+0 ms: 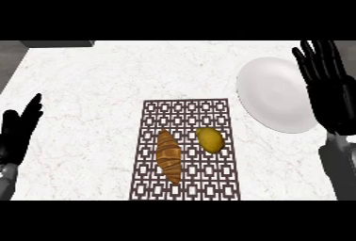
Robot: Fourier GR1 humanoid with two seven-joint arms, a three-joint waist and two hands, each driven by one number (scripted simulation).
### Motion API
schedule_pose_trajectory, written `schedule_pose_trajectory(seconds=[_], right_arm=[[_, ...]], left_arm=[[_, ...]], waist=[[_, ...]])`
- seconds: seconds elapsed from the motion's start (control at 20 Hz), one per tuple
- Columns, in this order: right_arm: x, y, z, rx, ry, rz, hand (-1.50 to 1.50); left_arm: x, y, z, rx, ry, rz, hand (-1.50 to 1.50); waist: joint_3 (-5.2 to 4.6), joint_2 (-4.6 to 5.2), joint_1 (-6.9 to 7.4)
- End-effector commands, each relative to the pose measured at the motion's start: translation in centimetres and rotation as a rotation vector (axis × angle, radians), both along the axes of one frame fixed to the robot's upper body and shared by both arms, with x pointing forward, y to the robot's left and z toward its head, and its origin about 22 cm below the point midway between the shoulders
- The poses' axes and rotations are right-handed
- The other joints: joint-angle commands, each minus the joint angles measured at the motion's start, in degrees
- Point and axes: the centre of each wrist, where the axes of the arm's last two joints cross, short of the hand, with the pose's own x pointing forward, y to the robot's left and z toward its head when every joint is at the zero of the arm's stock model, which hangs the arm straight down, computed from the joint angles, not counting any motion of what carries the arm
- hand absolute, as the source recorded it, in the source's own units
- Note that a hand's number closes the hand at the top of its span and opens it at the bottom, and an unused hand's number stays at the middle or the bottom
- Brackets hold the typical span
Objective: Pick the lemon from the placemat and place it in the plate
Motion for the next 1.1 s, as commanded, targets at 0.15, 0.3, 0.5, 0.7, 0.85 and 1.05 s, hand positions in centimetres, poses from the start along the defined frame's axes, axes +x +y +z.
schedule_pose_trajectory(seconds=[0.15,0.3,0.5,0.7,0.85,1.05], right_arm=[[1.1,6.8,-6.7,0.230,0.240,0.481,1.50],[2.5,4.5,-0.4,-0.292,-0.010,0.501,1.50],[0.0,6.3,-14.5,0.316,0.416,0.477,-1.50],[0.6,3.7,-16.4,0.263,0.389,0.718,-1.50],[3.5,2.3,-14.1,0.128,0.322,0.807,-1.50],[3.9,0.5,-13.7,0.024,0.314,0.848,-1.50]], left_arm=[[2.2,-4.7,1.3,-0.140,-0.136,-0.163,0.00],[2.5,-6.7,0.8,-0.224,-0.120,-0.204,0.00],[2.8,-9.4,0.3,-0.295,-0.156,-0.240,0.00],[3.0,-9.4,0.1,-0.313,-0.137,-0.244,0.00],[3.3,-8.1,-0.1,-0.295,-0.129,-0.227,0.00],[3.0,-8.9,0.4,-0.300,-0.133,-0.240,0.00]], waist=[[0.05,2.03,6.37],[-0.85,0.92,5.15],[0.07,2.92,5.61],[0.05,2.03,5.31],[-0.08,1.47,4.69],[0.02,1.13,4.72]])
